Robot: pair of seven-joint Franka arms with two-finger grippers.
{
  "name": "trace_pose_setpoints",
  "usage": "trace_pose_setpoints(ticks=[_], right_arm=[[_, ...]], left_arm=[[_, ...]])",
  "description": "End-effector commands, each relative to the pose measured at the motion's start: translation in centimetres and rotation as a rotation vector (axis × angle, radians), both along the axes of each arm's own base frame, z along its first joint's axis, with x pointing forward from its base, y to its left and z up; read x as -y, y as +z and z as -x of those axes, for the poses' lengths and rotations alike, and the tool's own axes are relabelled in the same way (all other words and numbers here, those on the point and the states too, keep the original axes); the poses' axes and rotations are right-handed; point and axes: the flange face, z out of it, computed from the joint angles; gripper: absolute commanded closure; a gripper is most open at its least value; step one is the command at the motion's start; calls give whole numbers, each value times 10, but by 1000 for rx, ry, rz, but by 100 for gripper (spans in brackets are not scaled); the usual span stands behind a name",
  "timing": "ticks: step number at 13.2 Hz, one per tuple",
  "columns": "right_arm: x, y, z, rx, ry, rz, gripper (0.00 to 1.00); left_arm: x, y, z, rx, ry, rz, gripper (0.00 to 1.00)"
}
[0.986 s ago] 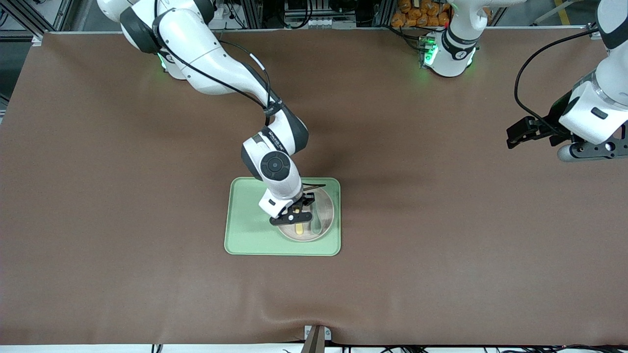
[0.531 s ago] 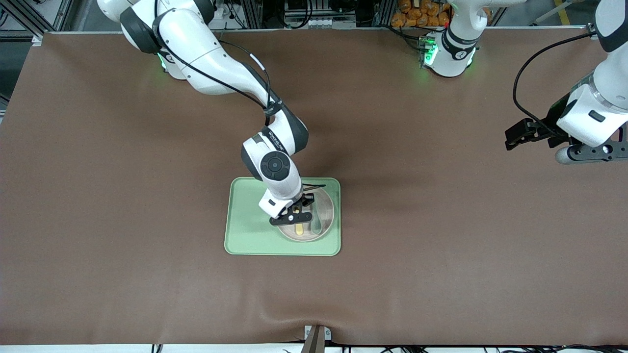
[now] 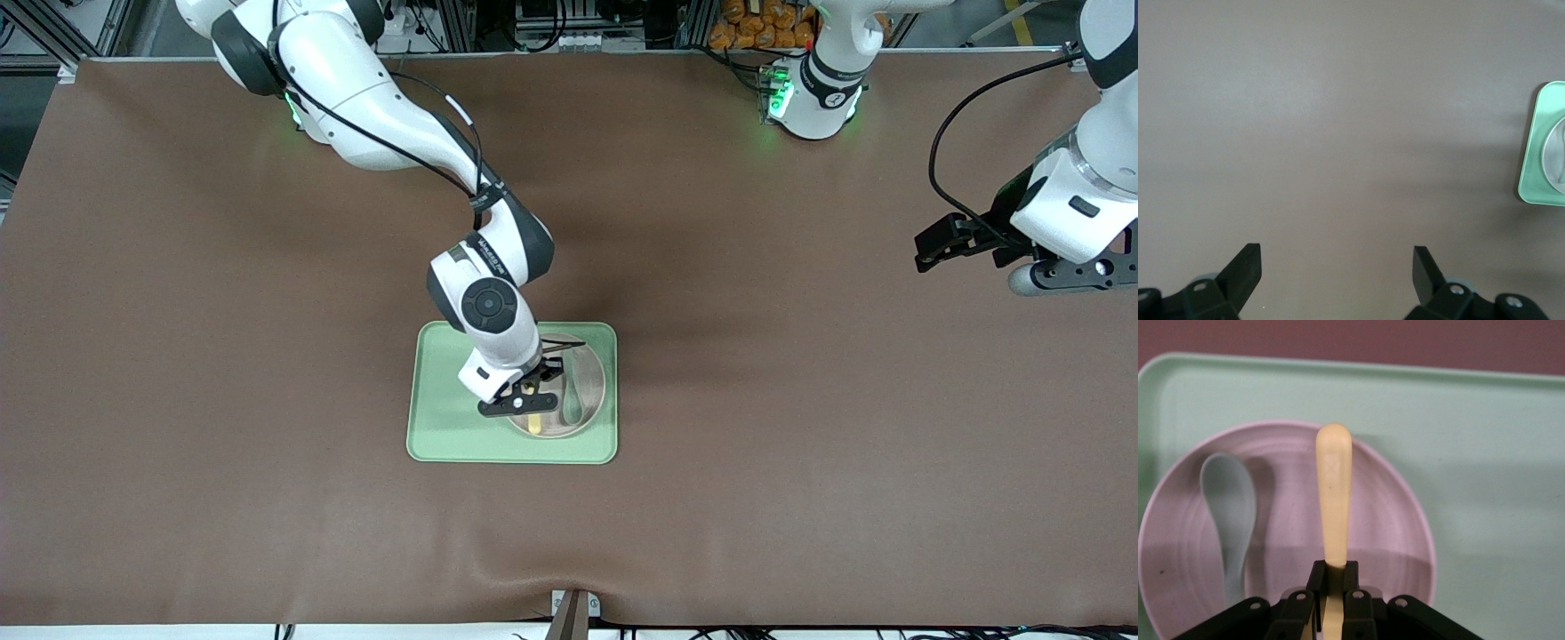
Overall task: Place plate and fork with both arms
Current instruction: 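Lift the fork and set it on the tray beside the plate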
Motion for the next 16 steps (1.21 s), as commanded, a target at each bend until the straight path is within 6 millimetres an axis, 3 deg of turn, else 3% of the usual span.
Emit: trace_pose_setpoints(ticks=[1, 4, 9, 12, 16], right_arm=[[40, 29, -20, -17, -67, -13, 100], [91, 33, -28, -48, -113, -3, 100], [124, -4, 9, -23, -146, -53, 100], [122, -19, 23, -6, -140, -56, 100], [130, -32, 33, -7, -144, -51, 100]], left_arm=[[-1, 9, 3, -1, 21, 1, 0], [-1, 9, 3, -1, 22, 1, 0], [-1, 11, 2, 6, 27, 3, 0], [-5, 9, 0, 8, 33, 3, 0], [-7, 24, 7, 29, 24, 3, 0]])
